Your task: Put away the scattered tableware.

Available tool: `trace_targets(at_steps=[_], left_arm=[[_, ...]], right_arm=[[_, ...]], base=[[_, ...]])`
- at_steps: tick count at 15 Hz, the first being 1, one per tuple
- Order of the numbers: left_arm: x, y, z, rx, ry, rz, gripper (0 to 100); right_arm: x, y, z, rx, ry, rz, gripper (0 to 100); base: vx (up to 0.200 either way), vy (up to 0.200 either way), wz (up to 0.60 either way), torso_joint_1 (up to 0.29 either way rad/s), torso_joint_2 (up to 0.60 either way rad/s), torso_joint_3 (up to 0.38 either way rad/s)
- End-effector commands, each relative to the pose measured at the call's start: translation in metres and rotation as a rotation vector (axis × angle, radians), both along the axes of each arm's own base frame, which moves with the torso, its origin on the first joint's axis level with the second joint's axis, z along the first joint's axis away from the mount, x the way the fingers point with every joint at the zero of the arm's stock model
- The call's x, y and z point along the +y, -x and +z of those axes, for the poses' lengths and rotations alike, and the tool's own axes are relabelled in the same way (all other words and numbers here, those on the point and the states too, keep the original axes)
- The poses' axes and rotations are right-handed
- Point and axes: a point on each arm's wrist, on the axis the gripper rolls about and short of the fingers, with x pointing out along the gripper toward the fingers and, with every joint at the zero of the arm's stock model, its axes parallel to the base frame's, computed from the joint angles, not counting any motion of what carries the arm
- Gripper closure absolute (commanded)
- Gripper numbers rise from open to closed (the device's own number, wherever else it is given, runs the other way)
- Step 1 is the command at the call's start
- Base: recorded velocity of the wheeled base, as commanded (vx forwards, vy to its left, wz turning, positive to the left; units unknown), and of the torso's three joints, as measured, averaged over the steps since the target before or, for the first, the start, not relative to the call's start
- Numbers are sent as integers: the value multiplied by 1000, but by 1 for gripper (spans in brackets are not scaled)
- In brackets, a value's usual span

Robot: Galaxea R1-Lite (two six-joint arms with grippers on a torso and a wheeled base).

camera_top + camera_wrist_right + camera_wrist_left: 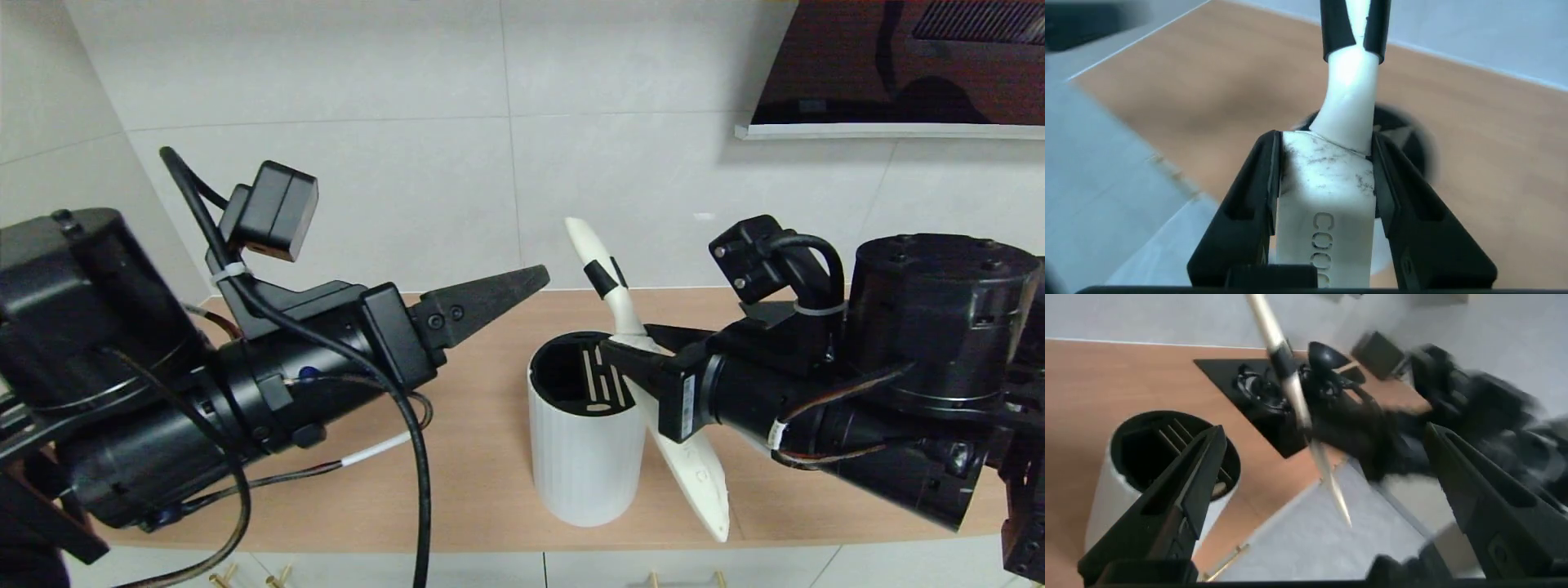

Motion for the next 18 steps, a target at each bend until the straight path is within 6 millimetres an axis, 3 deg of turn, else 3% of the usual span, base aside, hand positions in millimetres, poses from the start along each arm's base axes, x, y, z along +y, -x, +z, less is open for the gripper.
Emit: trace_targets(at_steps=[1,9,18], left_arm=[[-20,-9,-18,26,-17,-6,0],[-40,-14,-34,38,-42,-22,0],[-42,-17,-34,4,-9,-12,0]], right_arm=[[13,5,-6,24,1,38,100],[22,16,-6,15,-25,83,100],[29,24,-11,26,-16,118,100]], base=[[0,0,0,0,0,0],[0,0,0,0,0,0],[0,0,0,0,0,0]])
